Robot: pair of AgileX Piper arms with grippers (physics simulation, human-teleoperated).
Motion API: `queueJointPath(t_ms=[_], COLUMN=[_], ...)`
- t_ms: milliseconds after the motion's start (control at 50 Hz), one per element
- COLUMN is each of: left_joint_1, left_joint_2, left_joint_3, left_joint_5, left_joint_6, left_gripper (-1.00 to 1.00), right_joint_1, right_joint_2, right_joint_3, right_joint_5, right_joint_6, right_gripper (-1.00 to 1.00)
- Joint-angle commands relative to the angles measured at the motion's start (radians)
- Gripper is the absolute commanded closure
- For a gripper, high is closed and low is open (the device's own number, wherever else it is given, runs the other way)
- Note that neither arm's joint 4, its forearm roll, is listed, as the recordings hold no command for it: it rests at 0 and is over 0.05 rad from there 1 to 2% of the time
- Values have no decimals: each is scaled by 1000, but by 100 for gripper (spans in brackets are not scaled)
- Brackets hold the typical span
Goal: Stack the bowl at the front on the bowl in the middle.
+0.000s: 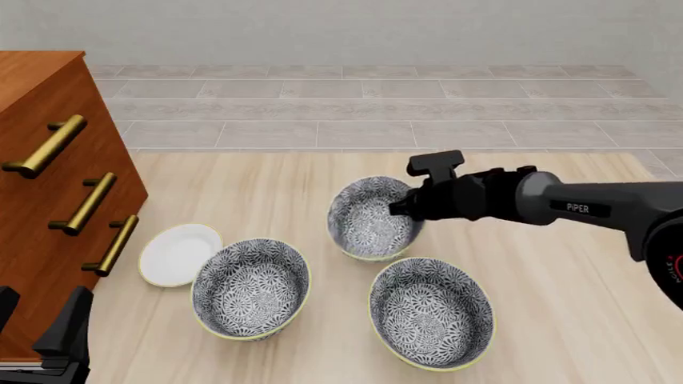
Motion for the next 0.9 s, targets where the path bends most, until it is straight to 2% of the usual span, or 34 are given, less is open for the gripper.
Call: queueJointPath(t_ms=[20,100,140,200,340,540,900], left_joint_1=[1,1,1,1,1,1,1], left_joint_2=[0,0,0,0,0,0,0], left_joint_3=[1,1,1,1,1,1,1], left_joint_5=[-2,-2,-2,-2,-2,-2,-2], left_joint_6=[0,0,0,0,0,0,0], left_gripper=[-100,-100,-100,-100,-100,-100,-100], right_joint_1=[20,51,47,52,56,74,171], right_joint_2=[-113,-182,-199,-217,-244,-271,-334], right_joint_3=[-13,-36,-58,-85,-123,-132,-102], right_joint_5=[41,80,99,123,154,179,183], right_joint_6=[49,77,54,66,50,41,47], right_gripper=[100,100,100,100,100,100,100])
